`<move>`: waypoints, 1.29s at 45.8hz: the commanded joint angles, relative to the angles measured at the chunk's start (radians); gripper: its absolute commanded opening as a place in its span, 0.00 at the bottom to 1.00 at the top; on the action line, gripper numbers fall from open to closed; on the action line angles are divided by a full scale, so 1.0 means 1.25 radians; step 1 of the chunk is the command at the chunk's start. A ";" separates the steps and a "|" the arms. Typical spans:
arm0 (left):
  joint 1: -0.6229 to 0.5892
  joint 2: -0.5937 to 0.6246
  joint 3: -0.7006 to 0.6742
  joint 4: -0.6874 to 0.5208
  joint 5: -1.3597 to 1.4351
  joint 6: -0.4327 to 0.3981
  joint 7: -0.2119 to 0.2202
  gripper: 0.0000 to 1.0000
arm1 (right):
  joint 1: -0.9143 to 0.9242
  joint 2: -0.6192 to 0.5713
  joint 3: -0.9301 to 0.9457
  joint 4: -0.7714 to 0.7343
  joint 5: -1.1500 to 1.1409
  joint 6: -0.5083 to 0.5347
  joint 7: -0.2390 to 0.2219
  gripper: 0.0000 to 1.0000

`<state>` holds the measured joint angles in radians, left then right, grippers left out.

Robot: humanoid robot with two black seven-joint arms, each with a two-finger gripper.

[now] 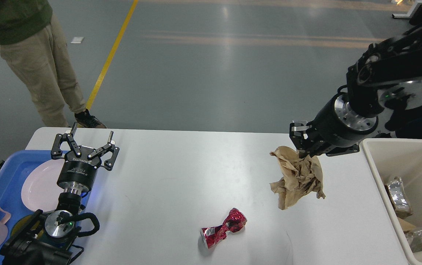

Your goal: Tidy desktop

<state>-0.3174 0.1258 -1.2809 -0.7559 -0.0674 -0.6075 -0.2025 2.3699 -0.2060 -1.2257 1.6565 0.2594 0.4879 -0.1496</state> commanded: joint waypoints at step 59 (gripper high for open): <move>0.001 0.000 0.000 0.000 0.000 0.000 0.000 0.96 | -1.366 -0.165 0.172 -1.253 0.035 -0.293 -0.010 0.00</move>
<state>-0.3160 0.1258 -1.2809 -0.7555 -0.0675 -0.6075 -0.2025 0.7680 -0.4770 -1.0178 0.1759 0.2978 0.1688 -0.1578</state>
